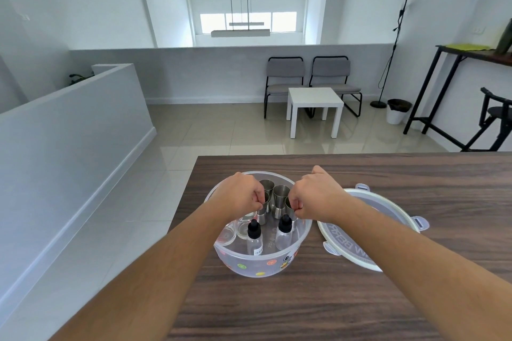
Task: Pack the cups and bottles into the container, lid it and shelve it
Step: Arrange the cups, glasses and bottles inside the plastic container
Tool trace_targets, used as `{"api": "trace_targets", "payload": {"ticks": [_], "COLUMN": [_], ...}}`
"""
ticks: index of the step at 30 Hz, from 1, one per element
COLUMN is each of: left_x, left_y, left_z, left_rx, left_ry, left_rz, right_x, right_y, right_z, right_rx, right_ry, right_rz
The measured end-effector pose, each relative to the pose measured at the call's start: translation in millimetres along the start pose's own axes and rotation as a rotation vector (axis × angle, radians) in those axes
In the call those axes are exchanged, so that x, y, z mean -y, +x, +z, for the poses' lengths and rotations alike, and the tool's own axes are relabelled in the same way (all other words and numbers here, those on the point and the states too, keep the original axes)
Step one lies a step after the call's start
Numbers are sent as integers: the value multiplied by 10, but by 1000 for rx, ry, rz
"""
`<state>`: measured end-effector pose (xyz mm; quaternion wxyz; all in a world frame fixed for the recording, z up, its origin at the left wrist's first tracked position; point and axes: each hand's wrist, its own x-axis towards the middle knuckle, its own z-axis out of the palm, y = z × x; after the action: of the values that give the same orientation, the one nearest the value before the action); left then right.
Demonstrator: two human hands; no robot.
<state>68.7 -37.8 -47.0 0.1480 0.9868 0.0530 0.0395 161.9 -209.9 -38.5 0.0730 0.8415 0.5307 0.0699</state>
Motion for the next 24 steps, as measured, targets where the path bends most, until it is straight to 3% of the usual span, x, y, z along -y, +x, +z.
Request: {"api": "trace_targets", "payload": {"ticks": [9,17,24], "left_x": [1,38,-38], "left_y": [-44,-271,-597], "left_z": [1,-247,-293], "left_rx": [-7,-127,7], "left_ry": [-39,-175,-140], "left_rz": [6,-12,50], "right_x": [17,-87,133], "right_y": [15,-189,-278], "right_z": [27,-191,-261], "right_rx": [-20,-130,-39], "right_ry": [-3,324,344], "right_rz": [-4,58,8]}}
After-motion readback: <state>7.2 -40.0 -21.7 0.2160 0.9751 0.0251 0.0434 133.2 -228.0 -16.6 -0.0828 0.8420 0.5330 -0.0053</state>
